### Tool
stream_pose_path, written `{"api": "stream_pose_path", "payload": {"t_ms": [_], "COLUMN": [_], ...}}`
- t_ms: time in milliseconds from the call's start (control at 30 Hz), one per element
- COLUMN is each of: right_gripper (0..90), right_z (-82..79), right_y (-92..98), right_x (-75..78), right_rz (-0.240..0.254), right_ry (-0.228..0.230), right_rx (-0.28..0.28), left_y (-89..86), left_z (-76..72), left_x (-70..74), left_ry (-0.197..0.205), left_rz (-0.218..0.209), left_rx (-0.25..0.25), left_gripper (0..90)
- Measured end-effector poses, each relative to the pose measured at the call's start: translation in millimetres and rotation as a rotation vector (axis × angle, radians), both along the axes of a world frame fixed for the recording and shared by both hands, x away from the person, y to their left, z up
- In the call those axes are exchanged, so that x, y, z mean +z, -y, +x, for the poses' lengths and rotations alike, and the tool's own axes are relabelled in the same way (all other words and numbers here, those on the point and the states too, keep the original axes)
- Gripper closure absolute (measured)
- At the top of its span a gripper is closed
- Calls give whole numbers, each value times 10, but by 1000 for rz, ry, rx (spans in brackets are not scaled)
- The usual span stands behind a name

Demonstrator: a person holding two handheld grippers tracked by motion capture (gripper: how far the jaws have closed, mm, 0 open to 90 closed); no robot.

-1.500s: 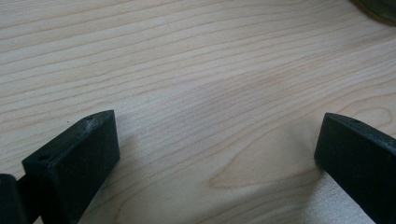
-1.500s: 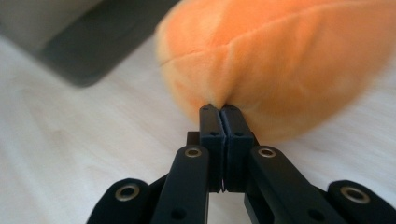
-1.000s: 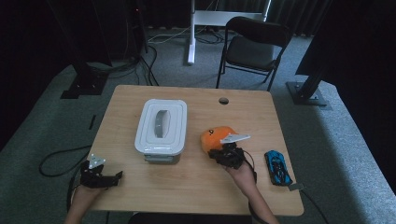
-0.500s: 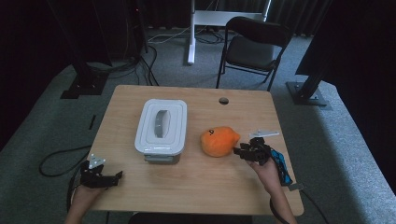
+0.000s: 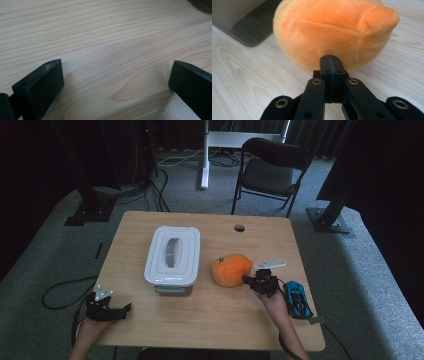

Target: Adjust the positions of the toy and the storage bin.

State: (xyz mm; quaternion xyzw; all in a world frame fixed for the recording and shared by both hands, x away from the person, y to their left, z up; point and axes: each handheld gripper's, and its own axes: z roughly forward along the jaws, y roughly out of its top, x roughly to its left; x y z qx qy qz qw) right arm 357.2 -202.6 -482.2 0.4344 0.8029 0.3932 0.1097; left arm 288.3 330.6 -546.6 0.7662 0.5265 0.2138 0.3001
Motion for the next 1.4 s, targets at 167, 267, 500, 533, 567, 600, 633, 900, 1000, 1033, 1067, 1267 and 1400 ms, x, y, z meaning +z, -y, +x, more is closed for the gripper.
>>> {"api": "stream_pose_path", "payload": {"t_ms": [167, 267, 500, 533, 567, 600, 633, 900, 1000, 1033, 1067, 1267, 1400], "right_gripper": [900, 900, 900, 900, 900, 900, 900, 748, 689, 663, 644, 551, 657], "right_z": [-19, -13, 12, 8, 1, -11, -31, -140, -124, -107, -88, 3, 3], "right_y": [-85, -156, -506, -577, -641, -697, -741, -379, -101, -15, 48, 143, 85], "right_x": [-12, -53, -102, -119, -134, -145, -143, 225, 332, 341, 337, 189, 134], "right_rz": [-10, -4, -2, -7, -12, -15, -20, 63, 78, 89, 84, 60, 58], "right_ry": [-3, -12, -21, -23, -29, -31, -25, 39, 66, 61, 47, -14, -17], "right_rx": [27, 42, 106, 118, 136, 154, 164, 101, 1, -18, -41, -39, -14], "left_y": [0, 0, 0, 0, 0, 0, 0, 0, 0, 0, 0, 0, 0], "left_z": [0, 0, 0, 0, 0, 0, 0, 0, 0, 0, 0, 0, 0], "left_x": [0, 0, 0, 0, 0, 0, 0, 0, 0, 0, 0, 0, 0], "left_ry": [0, 0, 0, 0, 0, 0, 0, 0, 0, 0, 0, 0, 0], "left_rz": [0, 0, 0, 0, 0, 0, 0, 0, 0, 0, 0, 0, 0], "left_rx": [0, 0, 0, 0, 0, 0, 0, 0, 0, 0, 0, 0, 0], "left_gripper": [4, 4, 4, 4, 4, 4, 4, 4, 4, 4, 4, 4, 4]}}
